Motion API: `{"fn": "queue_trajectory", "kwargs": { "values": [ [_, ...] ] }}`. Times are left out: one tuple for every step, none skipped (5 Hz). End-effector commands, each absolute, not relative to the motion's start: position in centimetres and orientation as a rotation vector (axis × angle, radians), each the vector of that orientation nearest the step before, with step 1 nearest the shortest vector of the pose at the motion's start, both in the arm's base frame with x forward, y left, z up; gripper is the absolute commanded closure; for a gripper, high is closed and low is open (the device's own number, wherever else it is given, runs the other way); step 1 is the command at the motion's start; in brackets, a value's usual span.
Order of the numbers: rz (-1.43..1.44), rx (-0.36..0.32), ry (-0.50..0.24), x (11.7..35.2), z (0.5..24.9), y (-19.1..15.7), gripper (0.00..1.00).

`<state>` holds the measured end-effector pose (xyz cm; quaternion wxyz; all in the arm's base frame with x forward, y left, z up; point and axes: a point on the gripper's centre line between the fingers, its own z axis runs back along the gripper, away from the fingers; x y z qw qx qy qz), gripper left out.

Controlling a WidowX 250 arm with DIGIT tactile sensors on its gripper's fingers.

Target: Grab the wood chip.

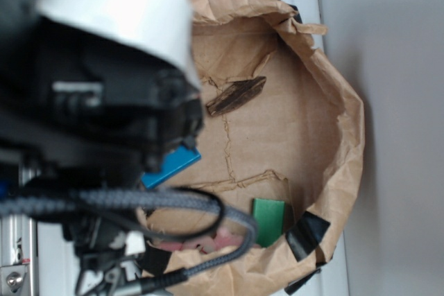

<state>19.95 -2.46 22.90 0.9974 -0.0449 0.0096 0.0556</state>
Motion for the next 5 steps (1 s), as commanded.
{"fn": "queue_trajectory", "kwargs": {
  "values": [
    [0.128,-0.03,-0.161,24.3,19.9,-1.2,0.0],
    [0.076,0.048,-0.283,27.5,17.0,0.1,0.0],
    [0.121,0.084,-0.281,29.4,15.0,1.4,0.0],
    [0.342,0.056,-0.195,29.8,13.6,3.9,0.0],
    [0.342,0.056,-0.195,29.8,13.6,3.9,0.0]
  ]
}}
